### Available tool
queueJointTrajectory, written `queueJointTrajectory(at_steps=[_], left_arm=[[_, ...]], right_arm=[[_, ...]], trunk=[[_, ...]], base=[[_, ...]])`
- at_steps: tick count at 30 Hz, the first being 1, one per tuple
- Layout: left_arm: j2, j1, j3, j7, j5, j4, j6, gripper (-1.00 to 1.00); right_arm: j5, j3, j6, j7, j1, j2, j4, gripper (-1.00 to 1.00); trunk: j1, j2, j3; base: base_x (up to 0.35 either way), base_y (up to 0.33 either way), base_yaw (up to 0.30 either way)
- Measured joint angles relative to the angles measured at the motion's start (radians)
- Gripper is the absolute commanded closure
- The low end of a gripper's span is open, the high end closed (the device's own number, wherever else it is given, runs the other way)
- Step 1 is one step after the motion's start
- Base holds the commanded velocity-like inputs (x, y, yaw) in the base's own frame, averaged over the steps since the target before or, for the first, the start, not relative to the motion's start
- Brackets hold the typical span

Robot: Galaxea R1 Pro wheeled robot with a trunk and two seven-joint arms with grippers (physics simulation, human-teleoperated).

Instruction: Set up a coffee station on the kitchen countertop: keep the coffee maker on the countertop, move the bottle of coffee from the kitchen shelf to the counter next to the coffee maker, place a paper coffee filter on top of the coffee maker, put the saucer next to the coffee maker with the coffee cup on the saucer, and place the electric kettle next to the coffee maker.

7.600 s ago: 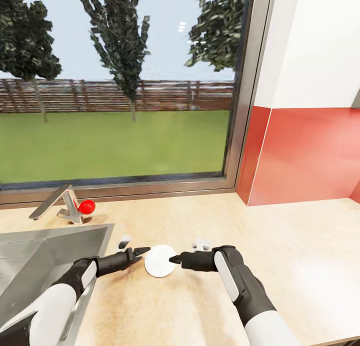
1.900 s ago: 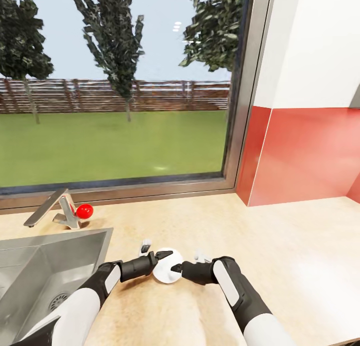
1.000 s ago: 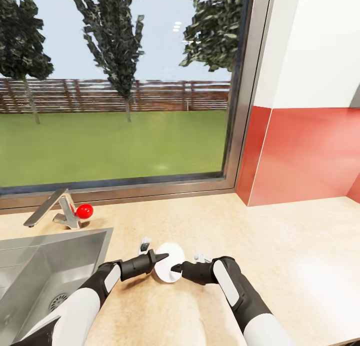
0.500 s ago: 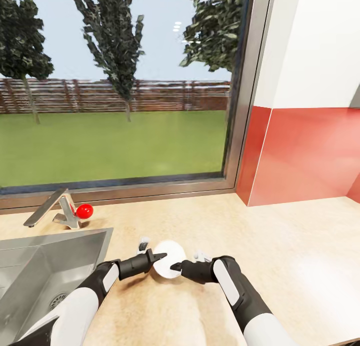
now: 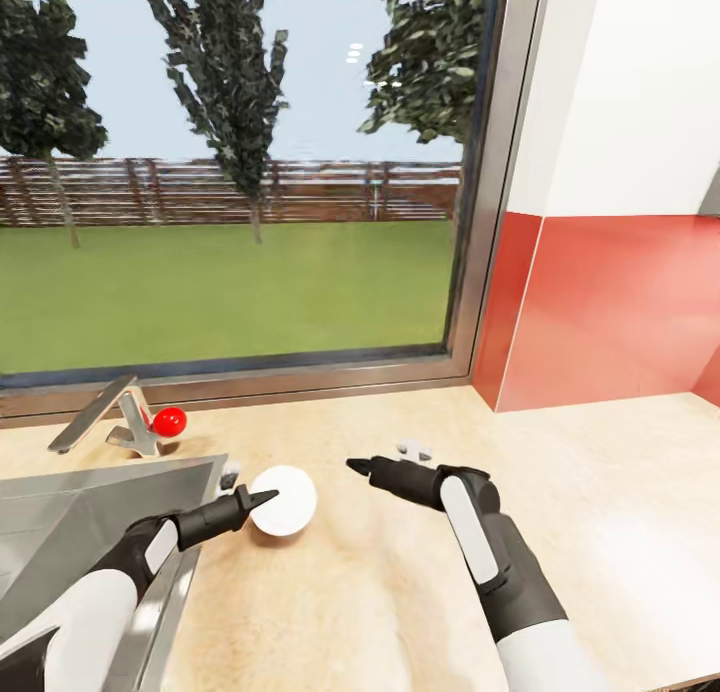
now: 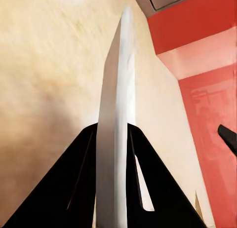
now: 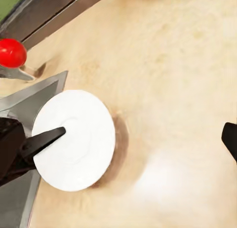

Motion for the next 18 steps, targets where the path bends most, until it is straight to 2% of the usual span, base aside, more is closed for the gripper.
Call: queueJointTrajectory(at_steps=[8, 11, 15, 18], left_arm=[[0.004, 0.009, -0.008, -0.032, -0.002, 0.0, -0.001, 1.0], [0.001, 0.011, -0.008, -0.041, -0.001, 0.0, -0.001, 1.0], [-0.004, 0.011, -0.008, -0.072, -0.002, 0.0, -0.001, 1.0], [-0.004, 0.011, -0.008, -0.081, -0.002, 0.0, -0.002, 1.0]], right_arm=[[0.001, 0.001, 0.002, 0.001, 0.0, 0.0, -0.063, -1.0], [0.0, -0.001, 0.002, 0.003, 0.0, -0.019, -0.066, -1.0], [0.0, -0.031, 0.003, 0.003, 0.0, -0.026, -0.07, -1.0], [-0.001, -0.039, 0.004, 0.003, 0.0, -0.027, -0.076, -1.0]], trunk=[[0.0, 0.0, 0.0], [0.0, 0.0, 0.0], [0.0, 0.0, 0.0], [0.0, 0.0, 0.0]], base=[[-0.301, 0.0, 0.0], [-0.336, 0.0, 0.0], [-0.338, 0.0, 0.0], [-0.338, 0.0, 0.003]])
